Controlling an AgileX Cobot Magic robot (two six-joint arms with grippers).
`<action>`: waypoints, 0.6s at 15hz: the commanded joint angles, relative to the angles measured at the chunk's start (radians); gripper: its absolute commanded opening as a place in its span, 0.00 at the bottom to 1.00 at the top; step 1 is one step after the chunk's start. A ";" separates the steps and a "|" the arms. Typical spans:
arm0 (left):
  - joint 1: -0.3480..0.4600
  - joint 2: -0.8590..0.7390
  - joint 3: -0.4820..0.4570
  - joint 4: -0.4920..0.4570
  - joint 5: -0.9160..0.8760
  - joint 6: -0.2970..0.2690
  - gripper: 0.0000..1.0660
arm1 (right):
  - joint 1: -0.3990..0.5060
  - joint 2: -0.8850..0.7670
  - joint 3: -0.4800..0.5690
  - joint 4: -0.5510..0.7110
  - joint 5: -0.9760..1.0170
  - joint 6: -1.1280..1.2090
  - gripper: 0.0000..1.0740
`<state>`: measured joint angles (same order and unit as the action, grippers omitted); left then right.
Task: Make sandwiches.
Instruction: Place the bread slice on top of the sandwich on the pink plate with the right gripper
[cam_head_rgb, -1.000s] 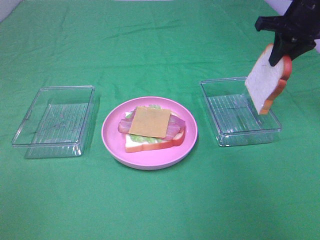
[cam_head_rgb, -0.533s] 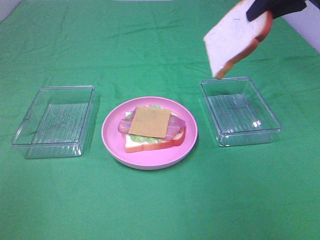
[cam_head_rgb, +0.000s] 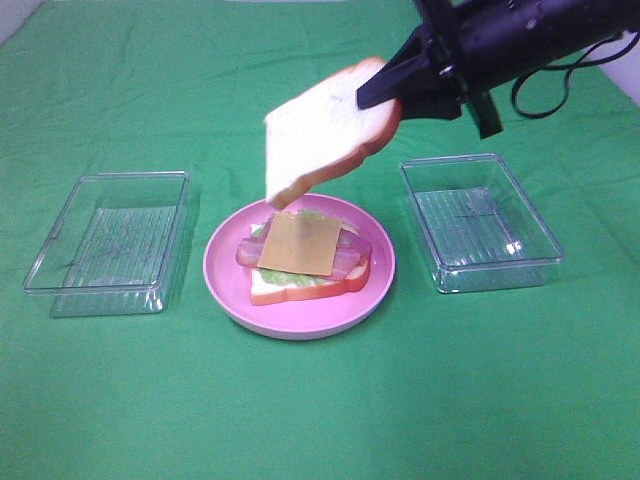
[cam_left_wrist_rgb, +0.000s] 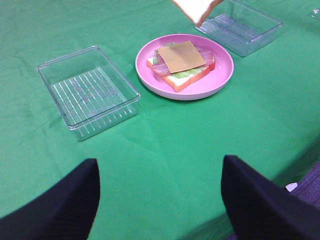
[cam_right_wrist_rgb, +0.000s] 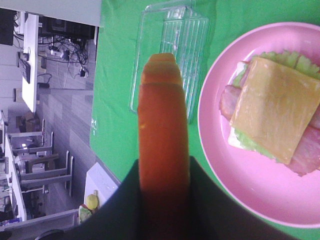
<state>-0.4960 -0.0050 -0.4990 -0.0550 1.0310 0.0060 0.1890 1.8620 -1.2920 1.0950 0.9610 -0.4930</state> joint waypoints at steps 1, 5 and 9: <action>-0.003 -0.017 0.002 -0.001 0.002 -0.006 0.62 | 0.042 0.059 0.007 0.079 -0.040 -0.033 0.00; -0.003 -0.017 0.002 -0.001 0.002 -0.006 0.62 | 0.052 0.224 0.007 0.243 -0.044 -0.112 0.00; -0.003 -0.017 0.002 -0.001 0.002 -0.006 0.62 | 0.052 0.275 0.007 0.212 -0.038 -0.116 0.00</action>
<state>-0.4960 -0.0050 -0.4990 -0.0550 1.0310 0.0000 0.2390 2.1350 -1.2900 1.3070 0.9060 -0.5890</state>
